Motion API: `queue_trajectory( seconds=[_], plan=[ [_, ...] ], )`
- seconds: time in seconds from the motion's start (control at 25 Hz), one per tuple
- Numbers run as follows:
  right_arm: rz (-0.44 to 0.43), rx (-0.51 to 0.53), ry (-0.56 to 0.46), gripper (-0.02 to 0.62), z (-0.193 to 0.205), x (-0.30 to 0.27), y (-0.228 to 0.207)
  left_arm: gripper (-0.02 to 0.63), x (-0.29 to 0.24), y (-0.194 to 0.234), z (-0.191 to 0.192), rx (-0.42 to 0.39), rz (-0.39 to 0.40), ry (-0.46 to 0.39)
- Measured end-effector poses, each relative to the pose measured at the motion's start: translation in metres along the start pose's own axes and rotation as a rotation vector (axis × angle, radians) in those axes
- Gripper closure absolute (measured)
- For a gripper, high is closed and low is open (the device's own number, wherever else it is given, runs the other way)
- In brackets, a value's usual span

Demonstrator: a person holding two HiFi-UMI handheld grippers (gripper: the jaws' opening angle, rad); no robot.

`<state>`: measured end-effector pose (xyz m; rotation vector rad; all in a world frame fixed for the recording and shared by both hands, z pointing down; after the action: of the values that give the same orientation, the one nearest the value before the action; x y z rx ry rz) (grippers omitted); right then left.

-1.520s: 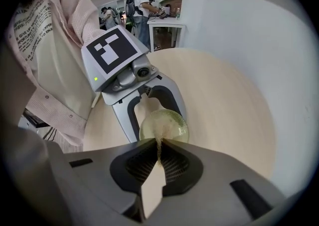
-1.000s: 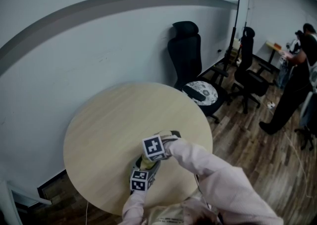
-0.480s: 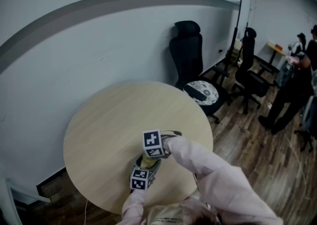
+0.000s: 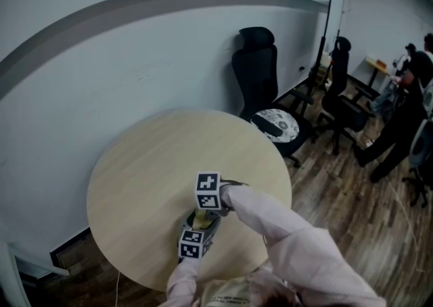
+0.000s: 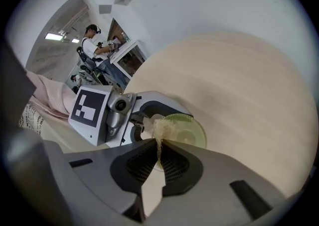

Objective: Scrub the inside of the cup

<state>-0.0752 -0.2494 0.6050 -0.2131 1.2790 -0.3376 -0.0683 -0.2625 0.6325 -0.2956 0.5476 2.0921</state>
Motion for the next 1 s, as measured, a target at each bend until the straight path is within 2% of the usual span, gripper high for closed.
queue_trajectory(
  seconds=[0.32,0.44,0.64,0.76,1.0],
  plan=[
    [-0.053,-0.145,-0.073,0.571,-0.004,-0.002,0.0,0.238,-0.002,0.001,0.002,-0.014,-0.008,0.004],
    [-0.077,-0.207,-0.104,0.571,-0.007,-0.002,-0.001,0.238,-0.002,0.001,0.009,0.007,-0.002,0.034],
    [-0.117,-0.31,-0.184,0.57,-0.013,-0.002,-0.003,0.239,-0.001,0.001,0.008,0.005,-0.005,0.033],
    [-0.125,-0.352,-0.222,0.569,-0.016,-0.002,-0.005,0.239,-0.002,0.002,0.005,-0.018,-0.008,0.013],
    [-0.132,-0.434,-0.304,0.569,-0.02,0.001,-0.012,0.24,-0.001,0.001,0.007,-0.006,-0.007,0.028]
  ],
)
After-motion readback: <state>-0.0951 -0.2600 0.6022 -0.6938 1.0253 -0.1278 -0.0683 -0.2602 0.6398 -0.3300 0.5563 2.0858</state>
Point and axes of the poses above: the fingertips, and each gripper's own axes: x backward along the fingers, y to its left, z out of its underside, the point moved 2 cm from there along x, backward along the fingers, and after that the axes turned 12 degrees about x, right-handed, at the moved point
